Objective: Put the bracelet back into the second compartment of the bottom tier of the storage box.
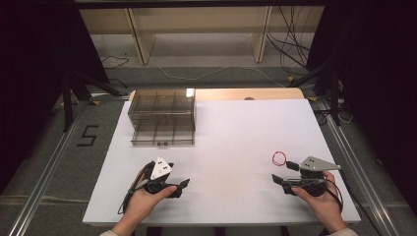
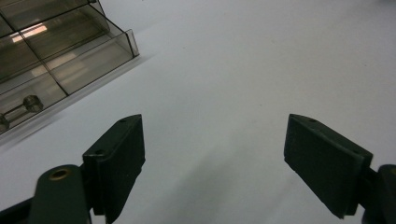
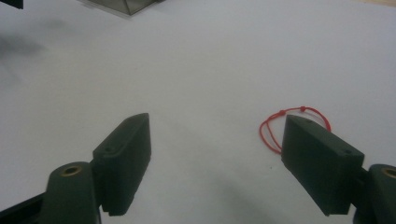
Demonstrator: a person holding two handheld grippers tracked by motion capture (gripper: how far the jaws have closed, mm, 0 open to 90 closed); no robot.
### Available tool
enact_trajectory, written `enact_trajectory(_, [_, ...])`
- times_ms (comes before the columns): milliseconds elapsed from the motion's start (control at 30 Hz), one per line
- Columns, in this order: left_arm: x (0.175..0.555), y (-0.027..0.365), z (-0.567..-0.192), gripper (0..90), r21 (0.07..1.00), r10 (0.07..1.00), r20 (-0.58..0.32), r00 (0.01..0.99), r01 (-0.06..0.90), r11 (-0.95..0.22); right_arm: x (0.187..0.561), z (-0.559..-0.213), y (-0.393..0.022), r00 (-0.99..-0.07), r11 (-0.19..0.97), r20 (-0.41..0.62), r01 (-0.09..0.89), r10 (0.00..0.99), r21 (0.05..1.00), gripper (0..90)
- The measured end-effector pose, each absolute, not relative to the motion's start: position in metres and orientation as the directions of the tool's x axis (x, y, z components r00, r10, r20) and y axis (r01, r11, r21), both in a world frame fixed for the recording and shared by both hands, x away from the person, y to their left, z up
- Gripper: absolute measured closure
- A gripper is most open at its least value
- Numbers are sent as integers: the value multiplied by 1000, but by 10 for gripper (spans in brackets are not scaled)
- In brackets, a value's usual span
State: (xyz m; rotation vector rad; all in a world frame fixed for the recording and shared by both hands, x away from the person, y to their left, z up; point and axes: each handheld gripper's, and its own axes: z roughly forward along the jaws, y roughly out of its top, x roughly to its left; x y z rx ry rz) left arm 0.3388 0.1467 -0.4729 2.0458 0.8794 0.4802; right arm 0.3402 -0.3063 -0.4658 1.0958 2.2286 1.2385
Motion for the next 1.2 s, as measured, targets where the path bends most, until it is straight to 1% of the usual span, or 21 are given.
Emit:
enact_trajectory(133, [339, 146, -473, 204, 817, 729, 20, 684, 409, -407, 348, -465, -307, -617, 309, 43, 452, 786, 837, 293])
enact_trajectory(267, [339, 145, -473, 204, 818, 728, 22, 685, 407, -407, 358, -465, -310, -579, 304, 35, 477, 814, 824, 332])
enact_trajectory(500, [339, 145, -473, 205, 820, 729, 20, 684, 406, -404, 379, -466, -313, -547, 299, 23, 491, 837, 818, 436])
enact_trajectory(667, [340, 145, -474, 205, 820, 729, 20, 684, 406, -404, 393, -469, -307, -529, 309, 13, 516, 849, 799, 502])
enact_trajectory(767, [340, 144, -474, 205, 820, 729, 19, 684, 407, -403, 401, -472, -301, -532, 325, 3, 521, 847, 789, 526])
enact_trajectory(933, [340, 144, -474, 206, 820, 728, 20, 686, 405, -404, 412, -480, -294, -527, 343, 3, 558, 850, 756, 556])
enact_trajectory(1200, [340, 145, -474, 206, 820, 727, 21, 686, 404, -405, 423, -487, -288, -518, 357, -2, 587, 856, 727, 587])
